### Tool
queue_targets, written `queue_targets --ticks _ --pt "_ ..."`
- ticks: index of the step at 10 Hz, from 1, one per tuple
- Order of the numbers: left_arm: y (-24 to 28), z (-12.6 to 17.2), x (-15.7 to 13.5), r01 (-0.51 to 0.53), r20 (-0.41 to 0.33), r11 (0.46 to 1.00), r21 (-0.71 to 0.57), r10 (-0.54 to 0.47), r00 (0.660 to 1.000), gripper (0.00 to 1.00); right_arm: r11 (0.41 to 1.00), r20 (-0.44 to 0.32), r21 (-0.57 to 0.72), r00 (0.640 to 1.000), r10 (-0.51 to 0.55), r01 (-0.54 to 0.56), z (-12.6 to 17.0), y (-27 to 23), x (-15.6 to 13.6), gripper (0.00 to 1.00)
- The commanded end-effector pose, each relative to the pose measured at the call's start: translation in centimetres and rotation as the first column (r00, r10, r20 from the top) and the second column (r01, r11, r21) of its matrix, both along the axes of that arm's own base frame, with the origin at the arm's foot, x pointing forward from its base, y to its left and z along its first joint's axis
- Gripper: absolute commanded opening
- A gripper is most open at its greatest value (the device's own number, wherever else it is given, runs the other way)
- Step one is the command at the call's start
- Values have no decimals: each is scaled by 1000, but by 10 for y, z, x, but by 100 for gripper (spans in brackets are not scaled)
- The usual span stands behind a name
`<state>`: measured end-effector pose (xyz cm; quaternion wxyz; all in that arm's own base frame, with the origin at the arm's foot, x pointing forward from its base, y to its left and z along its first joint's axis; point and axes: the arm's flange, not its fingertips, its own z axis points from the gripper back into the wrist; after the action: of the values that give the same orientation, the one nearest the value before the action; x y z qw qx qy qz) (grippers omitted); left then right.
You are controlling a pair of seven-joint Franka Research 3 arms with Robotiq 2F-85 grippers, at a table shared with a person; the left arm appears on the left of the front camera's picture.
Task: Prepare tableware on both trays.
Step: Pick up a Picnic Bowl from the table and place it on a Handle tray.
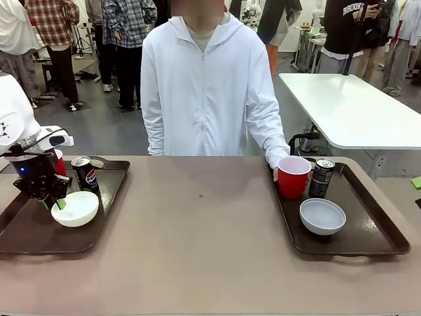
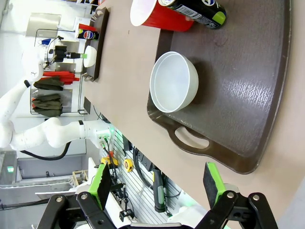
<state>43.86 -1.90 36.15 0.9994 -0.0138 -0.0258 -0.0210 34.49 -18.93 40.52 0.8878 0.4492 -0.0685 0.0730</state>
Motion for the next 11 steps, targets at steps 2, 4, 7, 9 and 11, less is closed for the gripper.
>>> queue_targets --ticks 2,4,7,9,11 --pt "-11 34 -6 6 -37 999 37 -5 999 86 1000 15 18 1000 4 -4 0 1 -1 100" --pt "-19 57 -16 34 -61 998 54 -31 998 100 1000 15 18 1000 4 -4 0 1 -1 100" --pt "-24 86 -33 38 -49 998 56 -35 998 92 1000 15 18 1000 4 -4 0 1 -1 100" --pt "-23 79 -27 57 -55 998 37 -55 997 92 1000 15 18 1000 4 -4 0 1 -1 100" --pt "-23 79 -27 57 -55 998 37 -55 997 92 1000 15 18 1000 4 -4 0 1 -1 100"
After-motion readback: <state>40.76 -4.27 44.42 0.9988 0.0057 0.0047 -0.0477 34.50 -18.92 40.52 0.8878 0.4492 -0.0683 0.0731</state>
